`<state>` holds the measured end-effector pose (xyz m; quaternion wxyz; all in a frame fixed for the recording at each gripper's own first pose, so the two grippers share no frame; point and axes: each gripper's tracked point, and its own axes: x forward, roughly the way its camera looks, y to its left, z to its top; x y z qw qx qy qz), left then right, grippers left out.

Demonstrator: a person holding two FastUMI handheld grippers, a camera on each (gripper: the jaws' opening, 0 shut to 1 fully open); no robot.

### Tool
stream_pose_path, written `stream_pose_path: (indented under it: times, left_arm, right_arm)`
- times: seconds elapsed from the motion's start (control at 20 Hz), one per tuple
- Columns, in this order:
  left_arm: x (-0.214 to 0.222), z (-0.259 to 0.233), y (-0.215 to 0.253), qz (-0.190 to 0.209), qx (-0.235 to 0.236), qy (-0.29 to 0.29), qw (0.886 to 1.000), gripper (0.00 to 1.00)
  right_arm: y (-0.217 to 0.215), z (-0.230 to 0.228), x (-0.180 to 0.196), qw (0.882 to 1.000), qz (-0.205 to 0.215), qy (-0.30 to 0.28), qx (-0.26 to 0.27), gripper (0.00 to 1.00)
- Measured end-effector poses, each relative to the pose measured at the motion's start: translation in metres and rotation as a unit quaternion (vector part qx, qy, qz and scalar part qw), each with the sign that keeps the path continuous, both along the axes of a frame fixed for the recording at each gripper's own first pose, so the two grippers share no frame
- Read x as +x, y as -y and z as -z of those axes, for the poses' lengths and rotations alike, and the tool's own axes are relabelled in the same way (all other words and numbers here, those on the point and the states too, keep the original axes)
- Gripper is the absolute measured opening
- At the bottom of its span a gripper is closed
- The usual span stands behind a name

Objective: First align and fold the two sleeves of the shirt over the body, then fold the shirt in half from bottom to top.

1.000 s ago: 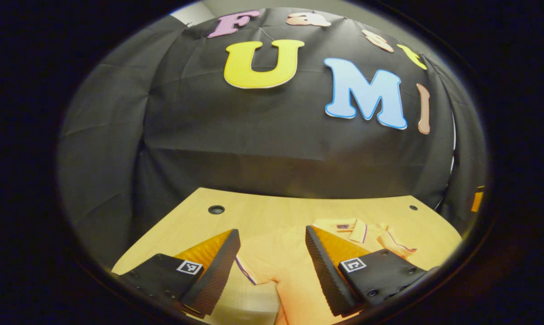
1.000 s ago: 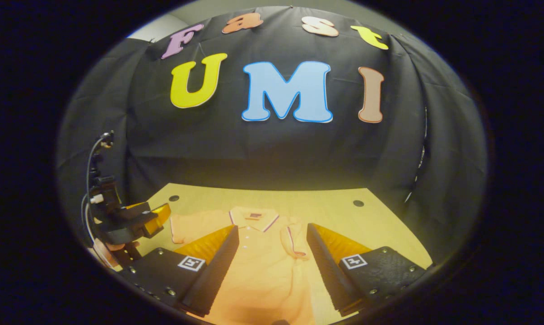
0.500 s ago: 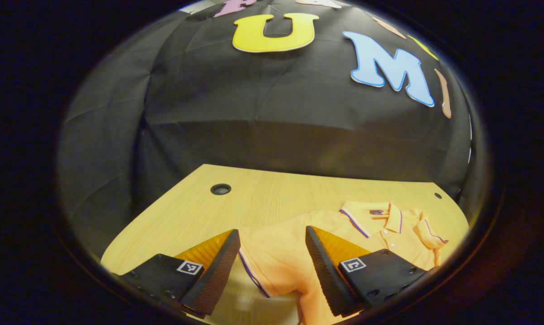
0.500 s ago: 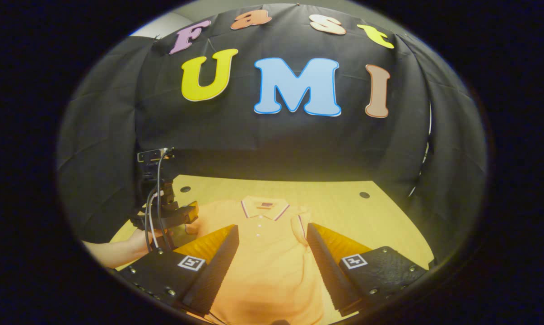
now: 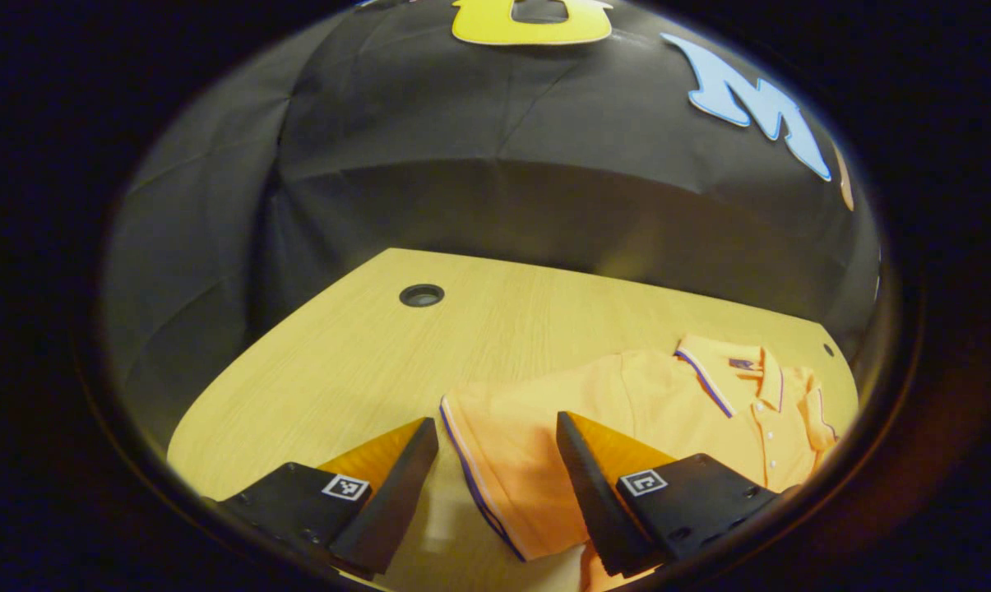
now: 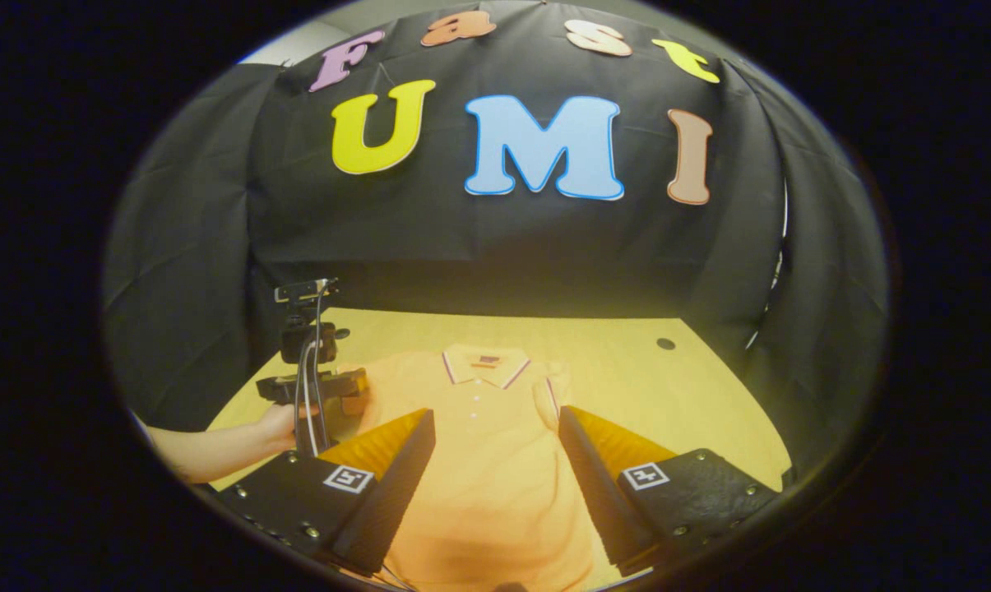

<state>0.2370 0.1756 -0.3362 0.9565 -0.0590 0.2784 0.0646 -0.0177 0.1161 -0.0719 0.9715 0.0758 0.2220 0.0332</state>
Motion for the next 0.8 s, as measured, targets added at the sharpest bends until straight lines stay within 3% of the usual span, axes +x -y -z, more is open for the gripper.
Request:
stream_pose_path:
  times: [0.4, 0.65, 0.7, 0.8]
  left_arm:
    - [0.007, 0.013, 0.008, 0.017, 0.026, -0.025, 0.999, 0.94]
    - [0.006, 0.014, 0.005, 0.013, 0.033, -0.033, 0.999, 0.60]
    - [0.005, 0.014, 0.006, 0.014, 0.031, -0.034, 0.999, 0.42]
    - [0.004, 0.016, 0.007, 0.019, 0.034, -0.035, 0.999, 0.42]
  right_arm:
    - [-0.006, 0.007, -0.014, 1.000, 0.014, -0.014, -0.003, 0.94]
    - [0.001, 0.007, -0.017, 1.000, 0.018, -0.013, 0.012, 0.94]
    - [0.006, 0.008, -0.018, 1.000, 0.021, -0.013, 0.013, 0.93]
    - [0.014, 0.007, -0.021, 0.999, 0.028, -0.012, 0.016, 0.94]
